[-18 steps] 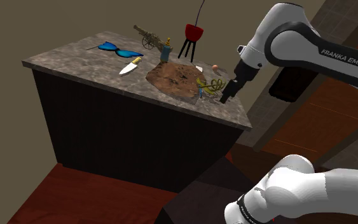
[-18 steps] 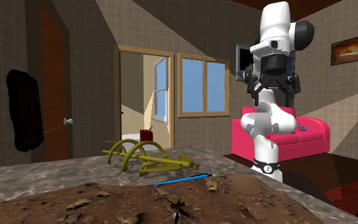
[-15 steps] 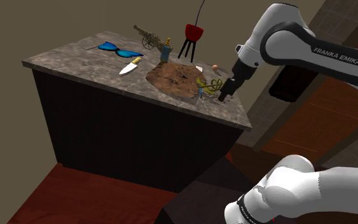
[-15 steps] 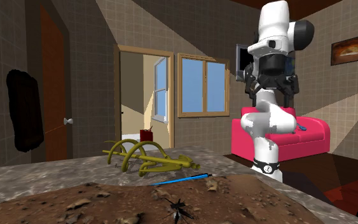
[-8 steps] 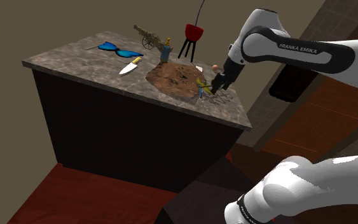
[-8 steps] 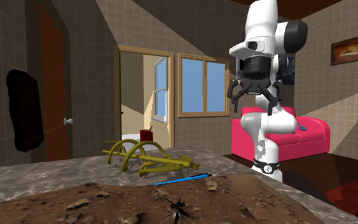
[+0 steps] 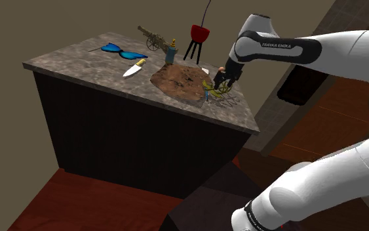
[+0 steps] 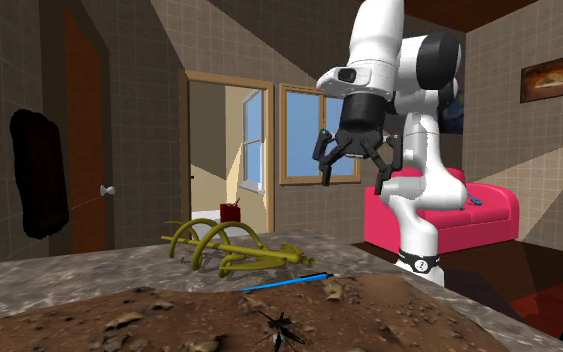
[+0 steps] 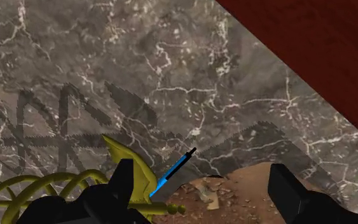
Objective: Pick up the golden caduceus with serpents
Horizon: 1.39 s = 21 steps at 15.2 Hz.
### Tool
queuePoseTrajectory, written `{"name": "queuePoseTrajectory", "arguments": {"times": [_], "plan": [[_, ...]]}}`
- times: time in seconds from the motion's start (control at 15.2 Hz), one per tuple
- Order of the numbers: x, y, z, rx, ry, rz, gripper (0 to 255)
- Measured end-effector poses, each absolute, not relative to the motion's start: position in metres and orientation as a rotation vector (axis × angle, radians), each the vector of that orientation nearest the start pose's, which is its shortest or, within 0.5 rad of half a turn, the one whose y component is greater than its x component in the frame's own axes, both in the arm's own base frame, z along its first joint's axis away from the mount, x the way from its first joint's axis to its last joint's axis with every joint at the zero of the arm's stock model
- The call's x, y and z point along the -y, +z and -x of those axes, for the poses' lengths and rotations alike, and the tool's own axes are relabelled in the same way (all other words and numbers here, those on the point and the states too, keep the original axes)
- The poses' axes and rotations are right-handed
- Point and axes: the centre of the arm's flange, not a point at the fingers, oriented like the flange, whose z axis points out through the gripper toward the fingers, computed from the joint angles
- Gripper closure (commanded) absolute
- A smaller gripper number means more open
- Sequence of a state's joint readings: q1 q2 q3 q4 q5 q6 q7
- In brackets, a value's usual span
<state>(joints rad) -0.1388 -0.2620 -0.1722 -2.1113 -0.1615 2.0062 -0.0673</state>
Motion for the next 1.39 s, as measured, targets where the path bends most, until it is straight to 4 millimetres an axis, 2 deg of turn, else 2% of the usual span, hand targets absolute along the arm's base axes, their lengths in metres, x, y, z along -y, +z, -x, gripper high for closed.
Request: {"name": "queuePoseTrajectory", "arguments": {"times": [0.4,0.99,1.12,1.39], "plan": [[0.224,0.53,-0.509,-0.488,-0.245,3.268,0],[0.32,0.52,-0.559,-0.771,-0.287,3.268,0],[0.327,0.512,-0.562,-0.79,-0.29,3.268,0],[0.33,0.493,-0.563,-0.797,-0.291,3.267,0]]}}
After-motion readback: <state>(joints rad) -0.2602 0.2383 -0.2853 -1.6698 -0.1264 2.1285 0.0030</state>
